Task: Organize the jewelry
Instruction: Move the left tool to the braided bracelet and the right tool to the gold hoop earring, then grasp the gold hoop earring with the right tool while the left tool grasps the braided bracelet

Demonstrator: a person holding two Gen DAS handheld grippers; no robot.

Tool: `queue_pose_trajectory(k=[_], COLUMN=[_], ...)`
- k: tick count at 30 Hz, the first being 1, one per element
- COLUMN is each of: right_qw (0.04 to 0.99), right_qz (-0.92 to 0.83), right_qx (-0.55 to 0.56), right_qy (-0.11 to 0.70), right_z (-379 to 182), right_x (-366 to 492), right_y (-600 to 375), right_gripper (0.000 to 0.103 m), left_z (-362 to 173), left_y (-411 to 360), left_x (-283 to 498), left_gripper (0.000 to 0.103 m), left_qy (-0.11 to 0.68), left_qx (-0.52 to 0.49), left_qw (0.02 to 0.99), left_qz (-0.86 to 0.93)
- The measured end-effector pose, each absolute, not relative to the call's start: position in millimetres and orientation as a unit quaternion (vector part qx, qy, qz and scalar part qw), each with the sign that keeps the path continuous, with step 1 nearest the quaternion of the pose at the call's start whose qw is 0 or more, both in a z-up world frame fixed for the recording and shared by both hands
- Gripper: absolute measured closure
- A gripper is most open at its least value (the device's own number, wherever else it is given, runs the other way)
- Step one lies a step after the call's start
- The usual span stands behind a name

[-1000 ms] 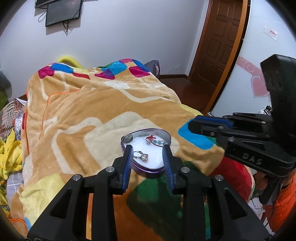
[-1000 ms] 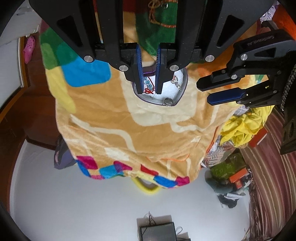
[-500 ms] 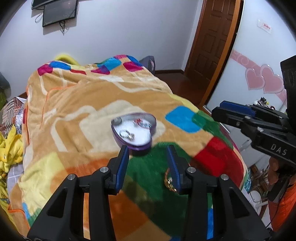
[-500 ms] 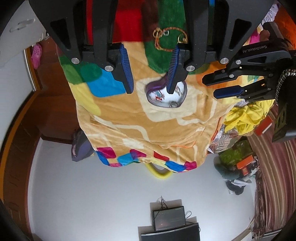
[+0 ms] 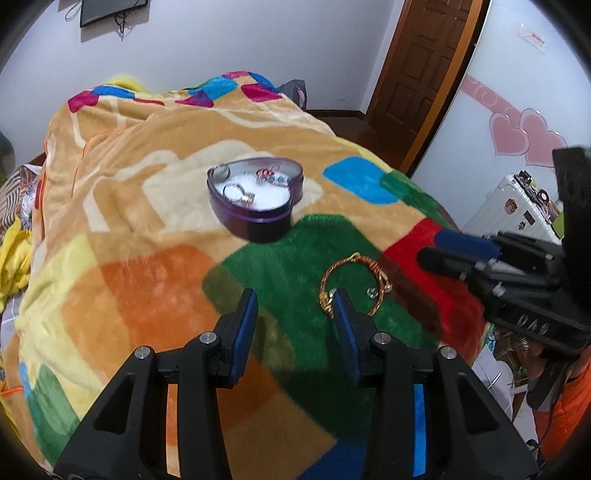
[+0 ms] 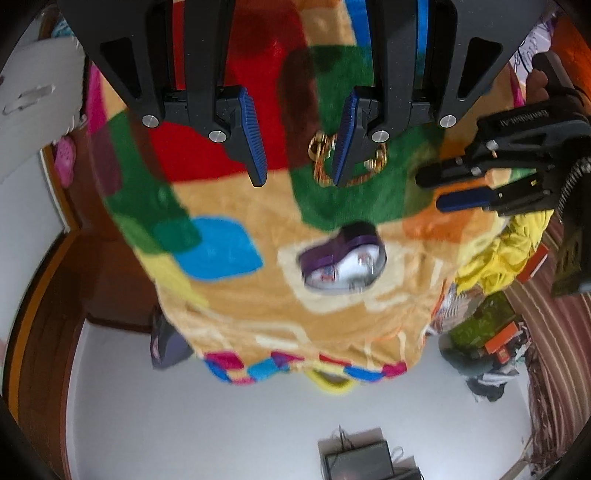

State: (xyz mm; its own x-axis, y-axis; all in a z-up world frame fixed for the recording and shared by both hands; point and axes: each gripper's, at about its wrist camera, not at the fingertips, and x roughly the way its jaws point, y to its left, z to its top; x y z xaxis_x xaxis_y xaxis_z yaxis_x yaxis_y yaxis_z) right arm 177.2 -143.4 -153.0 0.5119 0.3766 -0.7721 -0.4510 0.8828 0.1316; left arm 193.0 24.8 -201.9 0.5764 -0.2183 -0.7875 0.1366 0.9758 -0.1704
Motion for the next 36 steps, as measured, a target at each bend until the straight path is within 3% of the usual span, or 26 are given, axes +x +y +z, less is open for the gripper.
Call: queue_pose_trajectory(k=[10, 15, 23, 36], right_qw=[0.848, 0.852, 0.854, 0.859], right_qz=[0.232, 0.235, 0.245, 0.249], right_qx=[-0.060, -0.064, -0.082, -0.066], right_qy=[0.473, 0.464, 0.452, 0.442], right_z=[-192, -193, -196, -192], right_x=[172, 172, 169, 166], right_y=[-138, -138, -132, -136], right_gripper=[0.070, 0.070, 0.094, 0.094], left_z=[-220, -228, -228, -237], left_y=[33, 31, 19, 19], left_x=[188, 191, 194, 217], left_gripper=[0.063, 0.074, 0.076, 0.083], left_qy=[0.464, 0.476, 0.474, 0.488], left_qx=[-0.072, -0.093, -0.095, -0.109], left_qw=[0.878, 0.868, 0.867, 0.858], left_qz=[-0.095, -0.110, -0.124, -0.117])
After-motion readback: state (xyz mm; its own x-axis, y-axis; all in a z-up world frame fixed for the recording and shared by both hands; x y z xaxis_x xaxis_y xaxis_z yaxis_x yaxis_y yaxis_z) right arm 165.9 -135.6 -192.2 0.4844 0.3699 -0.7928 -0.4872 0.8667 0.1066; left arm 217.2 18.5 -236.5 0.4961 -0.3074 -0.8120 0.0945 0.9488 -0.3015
